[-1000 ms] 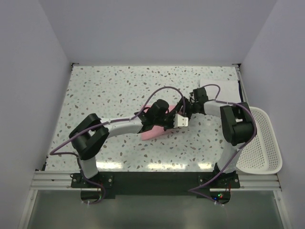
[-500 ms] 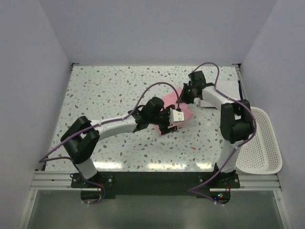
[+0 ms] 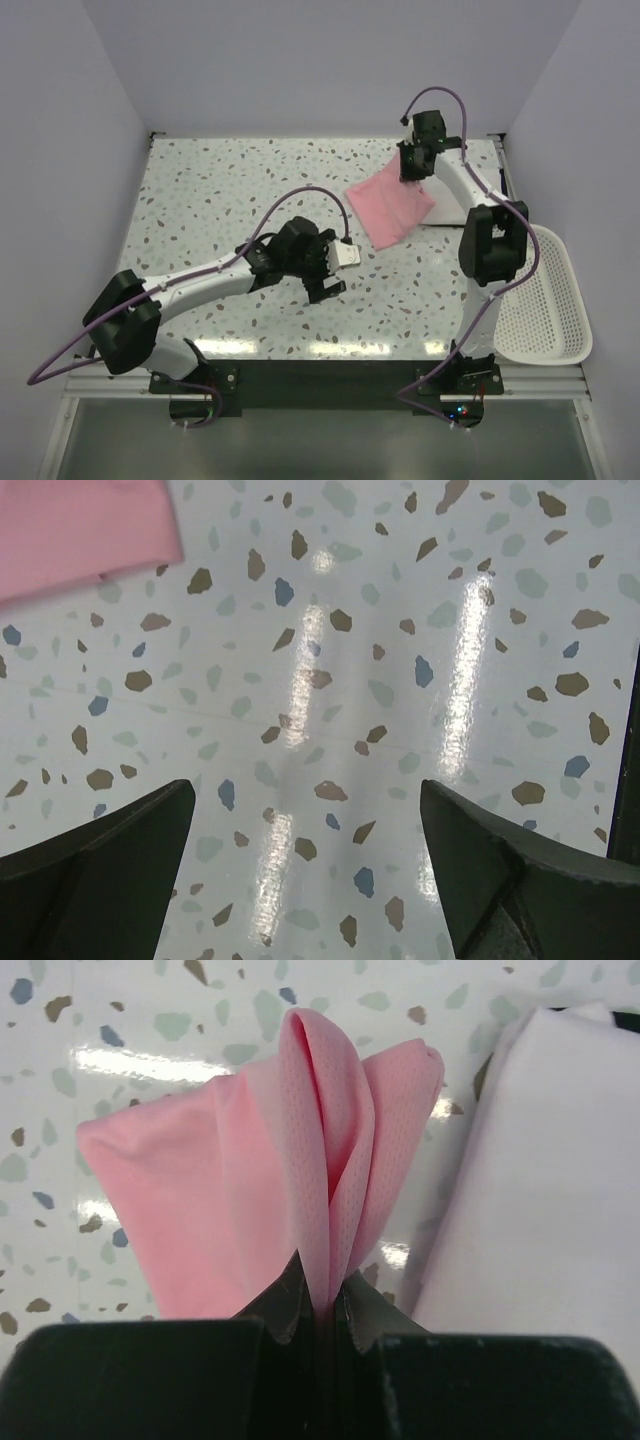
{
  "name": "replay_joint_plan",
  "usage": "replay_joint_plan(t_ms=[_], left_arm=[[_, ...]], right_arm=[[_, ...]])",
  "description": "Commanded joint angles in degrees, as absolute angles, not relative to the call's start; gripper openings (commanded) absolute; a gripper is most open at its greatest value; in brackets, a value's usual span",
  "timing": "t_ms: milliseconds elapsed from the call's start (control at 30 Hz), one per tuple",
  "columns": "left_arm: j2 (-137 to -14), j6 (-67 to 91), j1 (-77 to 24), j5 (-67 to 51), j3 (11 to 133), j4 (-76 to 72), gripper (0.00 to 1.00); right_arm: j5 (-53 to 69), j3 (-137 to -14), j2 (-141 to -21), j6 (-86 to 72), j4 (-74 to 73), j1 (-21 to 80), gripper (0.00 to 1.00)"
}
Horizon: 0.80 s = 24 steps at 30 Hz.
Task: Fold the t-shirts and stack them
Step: Neatly place the folded tshirt to the corner
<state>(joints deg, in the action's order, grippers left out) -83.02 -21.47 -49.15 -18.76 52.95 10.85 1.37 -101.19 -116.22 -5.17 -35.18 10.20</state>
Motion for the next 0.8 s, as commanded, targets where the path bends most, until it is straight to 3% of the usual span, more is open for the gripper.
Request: replay_joint_plan(t_ms=[0, 767], left_arm=[[-79.72, -19.86, -48.69, -16.61, 51.07, 11.69, 1.00], [-78.92, -21.09, -48.69, -14.06, 49.39, 11.86, 1.00]], right_arm=[[-3.07, -107.13, -116.89, 1.56, -37.70, 7.92, 0.00], [-5.80, -120.67, -114.00, 1.93, -46.84, 2.46, 0.00]])
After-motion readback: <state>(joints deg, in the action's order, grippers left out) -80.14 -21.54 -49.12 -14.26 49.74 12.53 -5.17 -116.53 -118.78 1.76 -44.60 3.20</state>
